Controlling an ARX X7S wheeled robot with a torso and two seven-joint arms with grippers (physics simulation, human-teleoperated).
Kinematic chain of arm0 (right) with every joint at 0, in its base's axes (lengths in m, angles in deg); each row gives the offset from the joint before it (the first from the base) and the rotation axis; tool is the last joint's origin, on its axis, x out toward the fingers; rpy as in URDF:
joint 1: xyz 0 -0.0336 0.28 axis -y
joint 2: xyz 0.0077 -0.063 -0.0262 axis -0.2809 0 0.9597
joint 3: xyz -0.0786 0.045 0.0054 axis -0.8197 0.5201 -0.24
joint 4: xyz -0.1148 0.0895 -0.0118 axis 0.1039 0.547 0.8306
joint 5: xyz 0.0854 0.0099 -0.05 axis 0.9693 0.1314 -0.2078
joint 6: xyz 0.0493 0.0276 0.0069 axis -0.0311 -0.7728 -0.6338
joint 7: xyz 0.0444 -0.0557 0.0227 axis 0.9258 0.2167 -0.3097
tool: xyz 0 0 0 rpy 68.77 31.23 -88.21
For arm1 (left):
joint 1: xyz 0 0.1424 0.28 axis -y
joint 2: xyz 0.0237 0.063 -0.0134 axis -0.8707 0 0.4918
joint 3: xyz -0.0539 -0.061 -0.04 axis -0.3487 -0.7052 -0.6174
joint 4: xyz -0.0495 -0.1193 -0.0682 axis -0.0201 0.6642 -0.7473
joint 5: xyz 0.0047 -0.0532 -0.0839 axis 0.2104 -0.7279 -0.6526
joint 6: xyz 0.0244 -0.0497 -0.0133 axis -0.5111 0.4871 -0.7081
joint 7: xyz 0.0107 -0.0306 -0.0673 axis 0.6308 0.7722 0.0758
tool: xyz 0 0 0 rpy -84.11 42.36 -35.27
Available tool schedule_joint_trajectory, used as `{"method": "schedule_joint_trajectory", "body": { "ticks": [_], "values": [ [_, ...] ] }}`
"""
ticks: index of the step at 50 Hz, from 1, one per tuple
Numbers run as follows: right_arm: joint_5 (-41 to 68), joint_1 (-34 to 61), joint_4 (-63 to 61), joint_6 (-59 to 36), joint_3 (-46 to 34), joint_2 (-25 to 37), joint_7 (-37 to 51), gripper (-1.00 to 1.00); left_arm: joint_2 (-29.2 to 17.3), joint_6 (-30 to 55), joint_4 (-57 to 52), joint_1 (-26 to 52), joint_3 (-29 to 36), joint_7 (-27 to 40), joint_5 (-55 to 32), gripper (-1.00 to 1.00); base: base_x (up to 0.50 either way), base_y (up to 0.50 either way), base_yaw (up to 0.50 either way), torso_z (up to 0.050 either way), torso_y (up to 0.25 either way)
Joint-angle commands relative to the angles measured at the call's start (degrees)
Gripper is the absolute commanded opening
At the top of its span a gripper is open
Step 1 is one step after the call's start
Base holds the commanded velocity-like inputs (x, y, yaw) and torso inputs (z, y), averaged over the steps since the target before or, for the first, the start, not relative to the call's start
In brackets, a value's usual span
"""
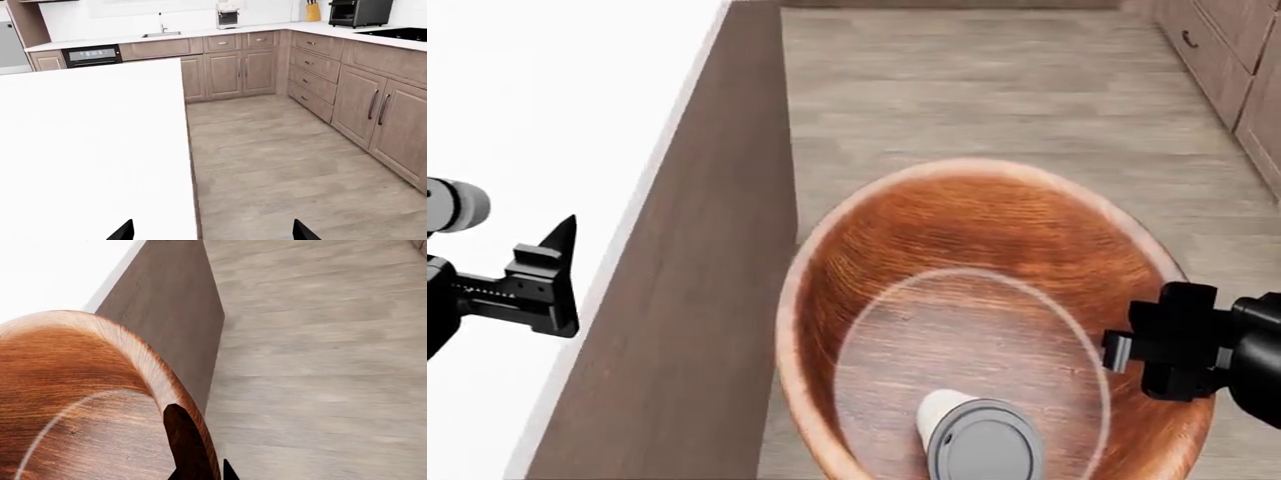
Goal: Place the cup inside the bowl on the dining table and move the bowl to any counter.
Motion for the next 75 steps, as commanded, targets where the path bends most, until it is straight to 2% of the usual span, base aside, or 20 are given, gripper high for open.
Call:
{"method": "schedule_joint_trajectory", "body": {
  "ticks": [1,8,15,26,67,75],
  "values": [
    [0.23,-0.22,-0.46,0.94,0.98,0.14,-0.99,-1.00,0.63,-0.23,0.42,0.17,0.62,0.31,0.37,1.00,0.00,-0.50,0.00,0.000,0.000],
    [-0.70,-0.47,-0.96,1.43,1.07,0.17,-1.96,-1.00,-0.95,-0.61,0.00,-0.82,-0.34,-0.61,-0.28,1.00,0.00,-0.50,0.00,0.000,0.000],
    [-3.05,-0.46,-1.62,2.54,1.21,0.05,-3.49,-1.00,0.26,-0.38,0.20,-0.08,0.64,0.29,0.24,1.00,0.14,-0.50,0.00,0.000,0.000],
    [-4.74,-0.50,-1.64,2.95,0.77,-0.47,-4.56,-1.00,-0.81,-0.99,0.02,-1.02,0.10,-0.44,-0.06,1.00,0.34,-0.39,0.00,0.001,0.001],
    [-5.67,-0.31,-1.09,3.47,0.53,-1.09,-4.96,-1.00,0.22,-0.69,0.49,0.18,1.23,0.57,-0.04,1.00,0.48,-0.11,0.00,0.000,0.001],
    [-5.84,-0.60,-1.04,3.78,0.54,-1.19,-5.18,-1.00,-0.76,-0.84,0.34,-0.21,0.64,0.01,-0.54,1.00,0.50,-0.16,0.00,0.000,0.003]
  ]
}}
